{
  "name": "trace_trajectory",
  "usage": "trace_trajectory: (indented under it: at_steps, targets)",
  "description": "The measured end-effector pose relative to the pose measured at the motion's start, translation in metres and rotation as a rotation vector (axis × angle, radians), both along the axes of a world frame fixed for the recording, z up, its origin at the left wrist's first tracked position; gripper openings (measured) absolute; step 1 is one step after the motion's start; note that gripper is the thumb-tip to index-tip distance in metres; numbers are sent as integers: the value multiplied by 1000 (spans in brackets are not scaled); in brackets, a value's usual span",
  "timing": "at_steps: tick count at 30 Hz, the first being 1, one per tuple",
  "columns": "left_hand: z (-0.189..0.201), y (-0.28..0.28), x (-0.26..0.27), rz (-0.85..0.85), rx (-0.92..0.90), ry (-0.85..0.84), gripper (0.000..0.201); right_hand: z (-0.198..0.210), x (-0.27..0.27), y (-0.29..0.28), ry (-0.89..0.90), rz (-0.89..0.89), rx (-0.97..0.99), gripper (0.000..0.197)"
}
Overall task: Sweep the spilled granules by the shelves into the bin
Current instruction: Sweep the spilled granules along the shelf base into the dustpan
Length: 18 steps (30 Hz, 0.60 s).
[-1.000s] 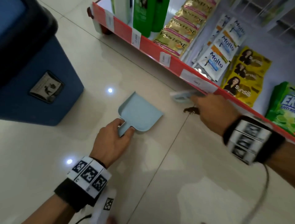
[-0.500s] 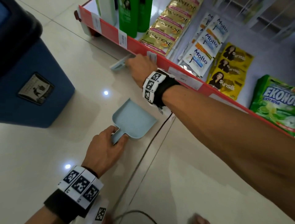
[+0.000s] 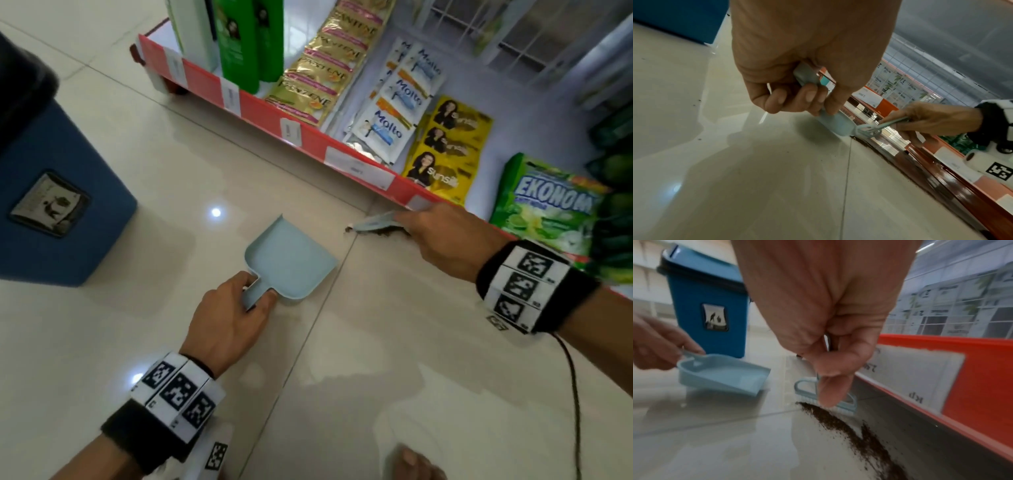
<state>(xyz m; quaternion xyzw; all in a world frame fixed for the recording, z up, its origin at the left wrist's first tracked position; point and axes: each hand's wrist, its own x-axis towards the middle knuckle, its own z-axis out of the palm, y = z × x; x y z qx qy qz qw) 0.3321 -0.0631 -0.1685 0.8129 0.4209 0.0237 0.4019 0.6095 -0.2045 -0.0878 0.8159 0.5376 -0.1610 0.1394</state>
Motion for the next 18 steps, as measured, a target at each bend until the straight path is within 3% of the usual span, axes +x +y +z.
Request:
trace_trajectory:
  at_steps: [4, 9, 18]
  targets:
    - [2, -7, 9, -31, 12, 2, 24, -8, -12, 17, 31, 1, 191, 42]
    - [2, -15, 12, -30, -7, 11, 31, -26, -18, 36, -24, 15, 139, 42]
    - [2, -24, 17, -56, -27, 19, 33, -7, 5, -66, -61, 35, -15, 57]
